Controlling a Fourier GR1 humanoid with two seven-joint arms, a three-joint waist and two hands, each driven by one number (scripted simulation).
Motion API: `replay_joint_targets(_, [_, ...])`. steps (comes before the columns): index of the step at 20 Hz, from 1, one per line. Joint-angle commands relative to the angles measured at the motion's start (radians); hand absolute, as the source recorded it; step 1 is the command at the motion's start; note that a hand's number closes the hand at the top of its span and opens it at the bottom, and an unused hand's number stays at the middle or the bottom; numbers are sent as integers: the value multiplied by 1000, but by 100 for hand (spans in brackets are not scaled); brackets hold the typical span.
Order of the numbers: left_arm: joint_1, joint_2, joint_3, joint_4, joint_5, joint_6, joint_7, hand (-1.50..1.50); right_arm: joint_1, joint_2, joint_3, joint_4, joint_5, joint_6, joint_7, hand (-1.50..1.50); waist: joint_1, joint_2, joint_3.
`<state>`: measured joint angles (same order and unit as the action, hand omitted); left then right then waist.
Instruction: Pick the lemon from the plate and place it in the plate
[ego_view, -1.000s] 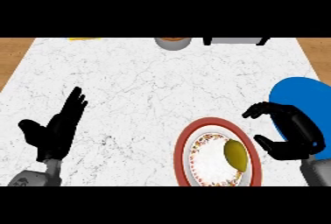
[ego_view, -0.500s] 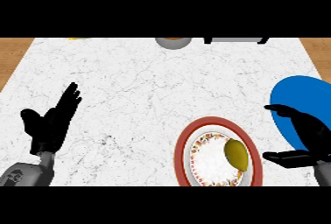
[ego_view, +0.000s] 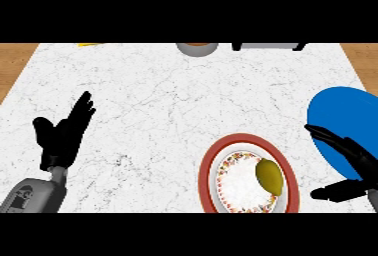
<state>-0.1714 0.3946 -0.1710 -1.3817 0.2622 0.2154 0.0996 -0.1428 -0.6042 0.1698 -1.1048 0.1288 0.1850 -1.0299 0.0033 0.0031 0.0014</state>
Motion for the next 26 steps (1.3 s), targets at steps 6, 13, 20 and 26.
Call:
replay_joint_targets(6, [3,-40,26,-18,-49,-8,15,0,8,-25,38,-62,170,-8,18,-150,-3,-4,-1])
replay_joint_targets(13, [-21,-21,90,38,-25,-75,16,0,48,28,103,-230,357,-142,230,-150,-8,-4,-2])
replay_joint_targets(20, [-15,-60,82,-23,-64,-69,58,0,-31,63,110,-158,509,-135,317,-150,1,-3,-1])
replay_joint_targets(26, [-38,-55,136,28,-77,-125,52,0,57,100,153,-296,616,-88,424,-150,-6,-3,-2])
